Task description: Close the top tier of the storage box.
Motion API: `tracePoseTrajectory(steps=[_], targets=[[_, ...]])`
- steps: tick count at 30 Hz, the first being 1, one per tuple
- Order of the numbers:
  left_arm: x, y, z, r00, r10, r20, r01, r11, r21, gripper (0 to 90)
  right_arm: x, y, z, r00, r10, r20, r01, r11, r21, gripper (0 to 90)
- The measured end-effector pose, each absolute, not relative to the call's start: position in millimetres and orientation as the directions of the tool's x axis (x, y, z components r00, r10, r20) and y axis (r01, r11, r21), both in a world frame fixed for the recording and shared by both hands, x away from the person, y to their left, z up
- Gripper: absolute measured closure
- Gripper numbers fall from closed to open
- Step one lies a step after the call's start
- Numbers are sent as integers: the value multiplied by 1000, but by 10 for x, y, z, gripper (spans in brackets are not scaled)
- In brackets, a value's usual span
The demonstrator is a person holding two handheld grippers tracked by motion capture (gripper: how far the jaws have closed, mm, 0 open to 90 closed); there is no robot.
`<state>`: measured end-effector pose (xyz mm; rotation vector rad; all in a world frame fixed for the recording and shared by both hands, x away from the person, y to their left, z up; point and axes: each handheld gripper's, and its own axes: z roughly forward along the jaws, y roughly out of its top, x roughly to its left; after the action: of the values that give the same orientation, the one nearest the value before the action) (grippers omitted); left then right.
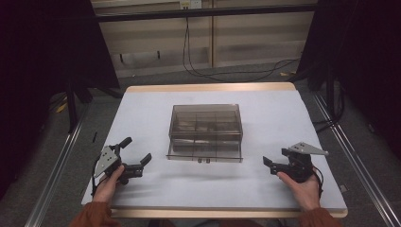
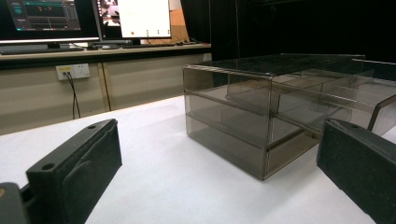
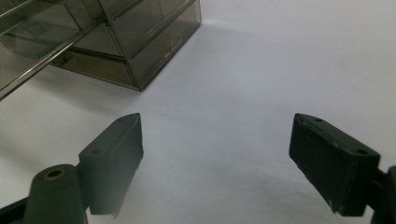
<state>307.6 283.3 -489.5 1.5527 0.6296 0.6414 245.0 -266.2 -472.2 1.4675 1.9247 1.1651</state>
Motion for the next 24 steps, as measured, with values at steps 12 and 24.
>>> tracePoseTrajectory(steps=[12,24], targets=[[3071,2828,-4897,692,721,36,18,-67,998,0,2335,-2540,-4601,-432,884,178,551,102,829,446],[3076,2832,-4896,693,720,38,14,-66,998,0,2280,-2359,-4598,-541,813,213,548,149,823,648]])
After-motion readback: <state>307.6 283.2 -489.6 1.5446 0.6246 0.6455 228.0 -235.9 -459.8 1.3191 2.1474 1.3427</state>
